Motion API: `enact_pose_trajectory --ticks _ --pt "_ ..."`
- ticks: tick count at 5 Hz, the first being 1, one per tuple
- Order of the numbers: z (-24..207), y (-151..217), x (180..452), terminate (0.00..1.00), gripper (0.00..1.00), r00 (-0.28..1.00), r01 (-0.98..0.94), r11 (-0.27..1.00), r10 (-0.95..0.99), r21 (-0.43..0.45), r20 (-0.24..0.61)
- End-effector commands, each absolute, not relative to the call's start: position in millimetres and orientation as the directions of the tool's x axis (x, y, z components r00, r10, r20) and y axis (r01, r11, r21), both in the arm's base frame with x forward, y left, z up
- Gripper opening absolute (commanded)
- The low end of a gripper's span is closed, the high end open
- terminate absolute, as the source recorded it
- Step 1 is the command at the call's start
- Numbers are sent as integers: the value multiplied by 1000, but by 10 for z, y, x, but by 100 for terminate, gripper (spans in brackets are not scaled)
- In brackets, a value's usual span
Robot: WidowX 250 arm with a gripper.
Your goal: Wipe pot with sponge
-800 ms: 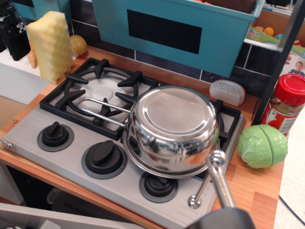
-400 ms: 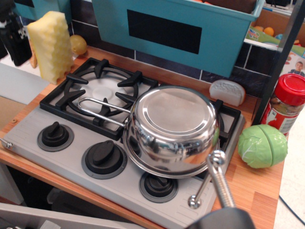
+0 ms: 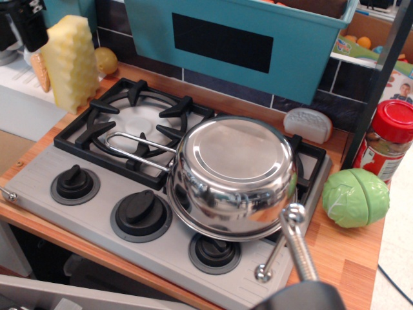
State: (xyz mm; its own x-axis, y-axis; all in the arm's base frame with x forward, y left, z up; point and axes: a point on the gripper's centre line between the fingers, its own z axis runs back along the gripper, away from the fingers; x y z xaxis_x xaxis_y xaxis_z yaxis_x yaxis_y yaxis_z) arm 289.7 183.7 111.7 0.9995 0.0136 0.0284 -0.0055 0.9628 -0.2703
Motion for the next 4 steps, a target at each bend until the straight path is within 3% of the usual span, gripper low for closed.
enact_pose_trajectory --ticks 1,4 --pt "1423 1818 3205 0 100 996 10 961 16 -276 91" --pt "1079 1696 3263 0 100 994 7 983 13 -183 110"
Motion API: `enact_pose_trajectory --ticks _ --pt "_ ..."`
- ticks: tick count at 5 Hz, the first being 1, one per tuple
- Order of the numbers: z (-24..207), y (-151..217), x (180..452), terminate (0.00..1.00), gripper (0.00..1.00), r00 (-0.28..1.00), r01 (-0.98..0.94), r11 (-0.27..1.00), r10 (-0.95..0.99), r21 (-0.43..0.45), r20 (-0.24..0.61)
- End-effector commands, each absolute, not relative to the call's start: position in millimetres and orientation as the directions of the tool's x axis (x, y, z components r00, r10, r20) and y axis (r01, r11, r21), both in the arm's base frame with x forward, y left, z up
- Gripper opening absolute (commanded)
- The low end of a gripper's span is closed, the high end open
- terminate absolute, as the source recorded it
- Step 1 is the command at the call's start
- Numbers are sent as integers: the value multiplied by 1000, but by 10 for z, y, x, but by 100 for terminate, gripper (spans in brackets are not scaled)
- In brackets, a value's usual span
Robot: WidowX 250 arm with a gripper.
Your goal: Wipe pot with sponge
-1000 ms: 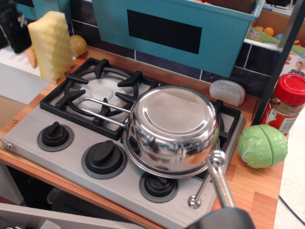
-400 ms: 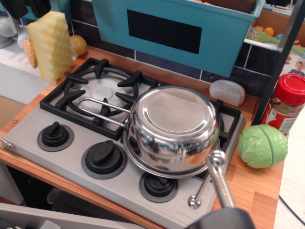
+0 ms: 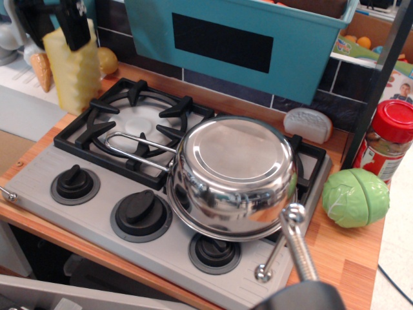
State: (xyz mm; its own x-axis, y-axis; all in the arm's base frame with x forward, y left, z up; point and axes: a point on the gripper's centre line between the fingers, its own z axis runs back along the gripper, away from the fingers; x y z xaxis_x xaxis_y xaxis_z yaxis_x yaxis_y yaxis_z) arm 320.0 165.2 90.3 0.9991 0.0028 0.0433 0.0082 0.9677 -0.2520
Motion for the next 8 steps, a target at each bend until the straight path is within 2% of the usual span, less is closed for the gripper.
enact_pose_trajectory --ticks 1,2,3,4,6,8 --pt "994 1700 3264 0 100 994 5 988 11 -152 108" --pt "886 1699 3277 0 0 990 -11 993 27 -119 137" --pt "908 1686 3258 0 0 989 -13 992 30 -122 146" --pt "1055 1604 3205 0 0 981 -29 988 58 -154 187" --pt "1633 1231 2929 0 0 956 43 963 38 -266 292" --pt "1860 594 2955 0 0 971 40 956 32 -291 237"
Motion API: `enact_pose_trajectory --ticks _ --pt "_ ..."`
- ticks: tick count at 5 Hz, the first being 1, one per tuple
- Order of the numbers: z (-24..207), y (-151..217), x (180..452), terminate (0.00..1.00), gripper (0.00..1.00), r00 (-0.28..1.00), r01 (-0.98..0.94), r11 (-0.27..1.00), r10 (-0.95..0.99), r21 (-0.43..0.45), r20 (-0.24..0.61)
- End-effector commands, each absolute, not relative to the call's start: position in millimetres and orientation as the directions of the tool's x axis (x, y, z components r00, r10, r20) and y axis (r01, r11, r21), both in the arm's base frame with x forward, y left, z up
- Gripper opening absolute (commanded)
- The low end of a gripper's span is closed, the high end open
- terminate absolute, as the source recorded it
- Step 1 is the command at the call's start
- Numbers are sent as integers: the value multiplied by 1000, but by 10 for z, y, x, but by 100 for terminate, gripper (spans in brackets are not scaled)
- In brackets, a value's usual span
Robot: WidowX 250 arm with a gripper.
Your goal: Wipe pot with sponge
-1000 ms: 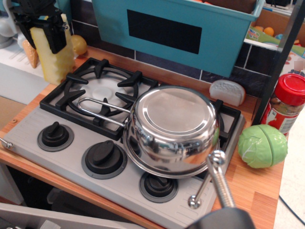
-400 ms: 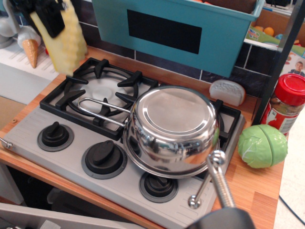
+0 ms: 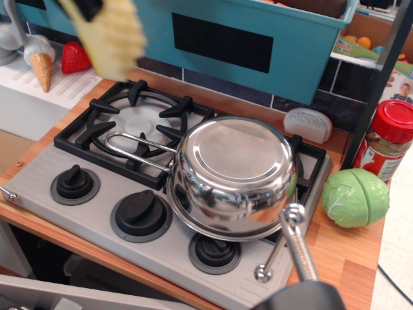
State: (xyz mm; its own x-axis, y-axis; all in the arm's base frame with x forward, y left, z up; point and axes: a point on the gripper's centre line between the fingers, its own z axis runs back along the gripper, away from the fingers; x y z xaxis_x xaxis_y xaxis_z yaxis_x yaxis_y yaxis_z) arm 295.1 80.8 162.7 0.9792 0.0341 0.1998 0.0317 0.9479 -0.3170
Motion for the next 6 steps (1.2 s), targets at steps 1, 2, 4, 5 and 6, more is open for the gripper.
enact_pose_trajectory --ticks 1,2,4,5,6 --pt "1839 394 2902 0 0 972 82 958 -16 -275 234" --pt "1804 178 2806 0 0 979 97 956 -42 -275 198" --pt "1617 -109 2694 0 0 980 104 969 -62 -224 188" --pt "1563 -276 2736 0 0 983 102 971 -64 -218 171" --pt "1569 -455 2788 0 0 985 91 969 -54 -228 164"
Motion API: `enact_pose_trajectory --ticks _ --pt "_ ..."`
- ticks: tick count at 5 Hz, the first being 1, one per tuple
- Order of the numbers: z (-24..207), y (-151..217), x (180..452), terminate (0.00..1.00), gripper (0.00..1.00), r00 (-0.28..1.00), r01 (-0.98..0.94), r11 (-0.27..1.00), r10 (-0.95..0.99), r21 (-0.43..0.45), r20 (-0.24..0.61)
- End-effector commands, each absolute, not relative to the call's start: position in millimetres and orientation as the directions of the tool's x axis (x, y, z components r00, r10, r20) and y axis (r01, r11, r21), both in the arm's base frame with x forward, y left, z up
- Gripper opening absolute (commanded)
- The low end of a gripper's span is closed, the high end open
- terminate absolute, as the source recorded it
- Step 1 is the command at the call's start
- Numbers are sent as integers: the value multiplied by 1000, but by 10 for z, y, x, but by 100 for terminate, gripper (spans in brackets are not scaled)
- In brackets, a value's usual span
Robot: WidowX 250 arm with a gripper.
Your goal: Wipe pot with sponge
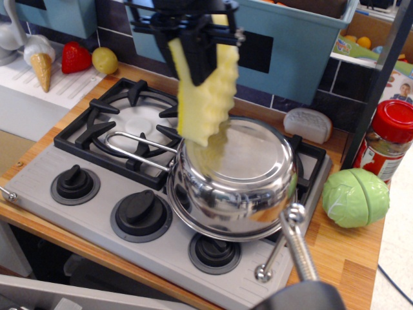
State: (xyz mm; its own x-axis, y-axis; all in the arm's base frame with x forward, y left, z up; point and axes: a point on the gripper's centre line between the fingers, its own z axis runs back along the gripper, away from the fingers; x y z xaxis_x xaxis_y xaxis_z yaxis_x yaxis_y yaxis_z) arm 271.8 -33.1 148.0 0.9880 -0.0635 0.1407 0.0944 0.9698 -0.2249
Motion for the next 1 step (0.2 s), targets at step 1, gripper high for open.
enact_pose_trajectory --ticks 1 --pt "1556 -642 2762 100 0 989 95 968 -64 -234 133"
